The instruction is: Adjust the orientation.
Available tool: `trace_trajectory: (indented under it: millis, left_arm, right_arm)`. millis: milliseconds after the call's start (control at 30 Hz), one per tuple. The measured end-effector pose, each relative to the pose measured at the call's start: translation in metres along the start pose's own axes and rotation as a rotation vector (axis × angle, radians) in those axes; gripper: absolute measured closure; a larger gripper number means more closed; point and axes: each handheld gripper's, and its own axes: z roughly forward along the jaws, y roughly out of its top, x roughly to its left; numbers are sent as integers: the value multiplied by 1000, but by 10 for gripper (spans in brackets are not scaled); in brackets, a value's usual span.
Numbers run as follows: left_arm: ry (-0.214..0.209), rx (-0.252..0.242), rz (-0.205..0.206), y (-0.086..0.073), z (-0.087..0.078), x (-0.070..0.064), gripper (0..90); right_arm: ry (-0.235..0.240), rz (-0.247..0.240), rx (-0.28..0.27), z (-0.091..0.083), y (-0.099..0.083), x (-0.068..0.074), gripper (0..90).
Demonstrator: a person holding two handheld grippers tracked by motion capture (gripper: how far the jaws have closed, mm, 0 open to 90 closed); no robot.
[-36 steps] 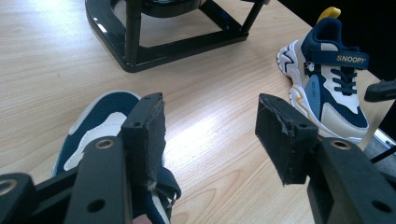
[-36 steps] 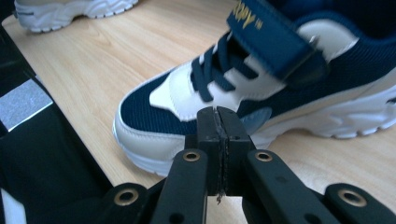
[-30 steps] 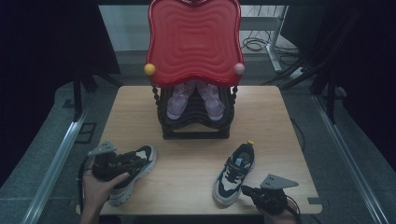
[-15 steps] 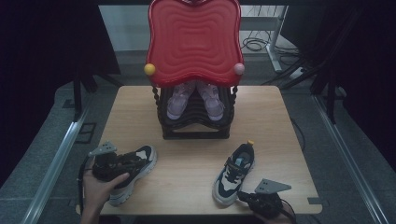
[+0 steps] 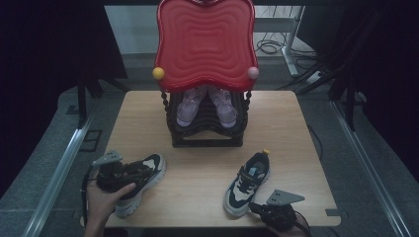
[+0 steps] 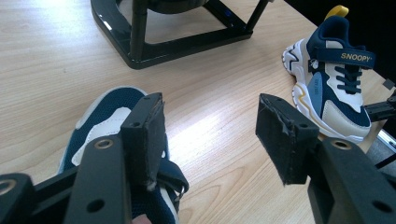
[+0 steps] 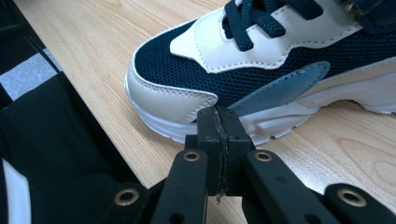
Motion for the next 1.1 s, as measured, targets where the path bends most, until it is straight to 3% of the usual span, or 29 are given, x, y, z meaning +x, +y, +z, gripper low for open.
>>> trace_trajectory:
  millis: [633,1100]
  left_arm:
    - [8,-8,-6,-1,-4,2,424]
    - [11,-6,-8,-2,-5,4,423]
  right_arm:
    - [0,-19,9,12,9,9,891]
    - [16,-72,25,39,34,19,890]
